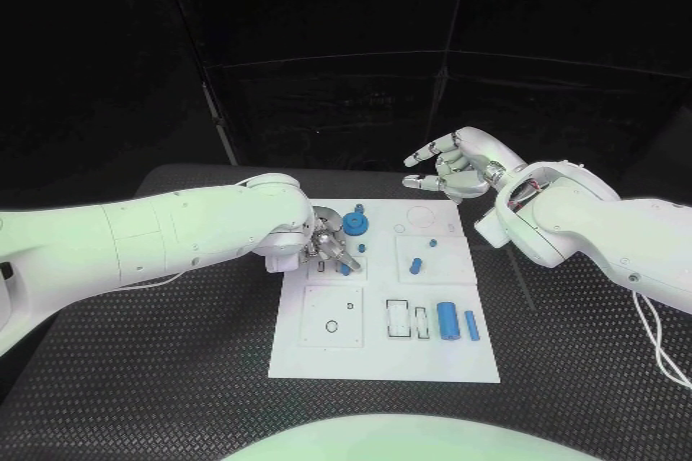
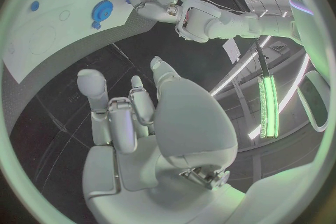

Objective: Assemble the parts on the task board

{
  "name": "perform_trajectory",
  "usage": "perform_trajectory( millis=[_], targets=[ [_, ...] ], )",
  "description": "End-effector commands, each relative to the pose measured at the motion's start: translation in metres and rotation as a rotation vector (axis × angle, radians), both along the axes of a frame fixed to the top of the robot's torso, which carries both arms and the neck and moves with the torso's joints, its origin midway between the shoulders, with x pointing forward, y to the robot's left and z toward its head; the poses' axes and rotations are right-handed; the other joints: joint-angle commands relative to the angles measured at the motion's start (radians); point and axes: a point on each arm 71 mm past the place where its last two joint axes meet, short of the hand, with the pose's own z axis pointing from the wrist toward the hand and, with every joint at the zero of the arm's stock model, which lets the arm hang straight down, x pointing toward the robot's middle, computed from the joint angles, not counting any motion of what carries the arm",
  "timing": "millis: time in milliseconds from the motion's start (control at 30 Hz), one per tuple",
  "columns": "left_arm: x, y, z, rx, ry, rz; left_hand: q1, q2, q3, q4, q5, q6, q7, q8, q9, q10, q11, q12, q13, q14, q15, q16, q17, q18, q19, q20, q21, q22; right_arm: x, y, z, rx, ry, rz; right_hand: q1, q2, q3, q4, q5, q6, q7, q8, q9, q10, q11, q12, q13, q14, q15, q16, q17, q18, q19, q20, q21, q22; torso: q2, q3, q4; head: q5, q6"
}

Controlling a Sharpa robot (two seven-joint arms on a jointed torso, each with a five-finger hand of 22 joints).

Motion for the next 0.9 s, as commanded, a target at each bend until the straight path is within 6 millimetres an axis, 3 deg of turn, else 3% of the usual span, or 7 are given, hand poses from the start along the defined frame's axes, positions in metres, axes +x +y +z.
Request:
perform_trajectory(
  millis=[33, 333, 900],
  targets=[
    [-0.001, 0.003, 0.001, -0.046, 0.001, 0.046, 0.014, 0.015, 0.106, -0.091, 0.002, -0.004, -0.005, 0.02, 0.057, -0.001, -0.008, 0.0, 0.002, 0.106, -0.006, 0.003, 0.263, -0.006, -0.002, -0.008, 0.004, 0.001, 0.0, 0.001, 0.001, -0.001, 0.004, 0.008, 0.008, 0.002, -0.002, -0.002, 0.006, 0.007, -0.002, 0.007, 0.001, -0.005, -0.004, -0.003, -0.001, 0.076, -0.007, -0.005, 0.129, 0.009, -0.008, 0.0, -0.004, -0.001, 0.001, 0.0005, 0.0012, 0.0, 0.0],
    [-0.006, 0.017, 0.004, -0.075, -0.028, 0.101, -0.039, -0.012, 0.191, -0.112, 0.001, -0.015, -0.007, 0.041, 0.088, 0.006, -0.01, 0.002, 0.008, 0.106, -0.007, 0.003, 0.263, -0.006, -0.003, -0.01, 0.003, 0.004, 0.001, -0.002, 0.0, -0.005, 0.007, 0.003, 0.006, 0.001, -0.004, -0.001, 0.007, 0.007, -0.002, 0.007, 0.001, -0.005, -0.004, -0.004, -0.001, 0.076, -0.007, -0.006, 0.127, 0.009, -0.008, 0.0, -0.005, -0.001, 0.0, 0.0008, 0.0013, 0.001, -0.001],
    [-0.014, 0.03, 0.006, -0.085, -0.16, 0.145, -0.063, -0.036, 0.253, -0.129, 0.001, -0.016, -0.01, 0.049, 0.102, 0.013, -0.012, 0.007, 0.014, 0.106, -0.009, 0.003, 0.263, -0.008, 0.002, -0.012, 0.006, 0.013, 0.002, -0.004, -0.001, -0.009, 0.01, 0.001, 0.005, 0.0, -0.005, 0.0, 0.007, 0.007, -0.002, 0.008, 0.001, -0.005, -0.004, -0.004, -0.001, 0.076, -0.007, -0.006, 0.127, 0.009, -0.008, 0.0, -0.005, -0.002, 0.0, 0.0004, -0.0003, 0.007, -0.005]
  ],
)
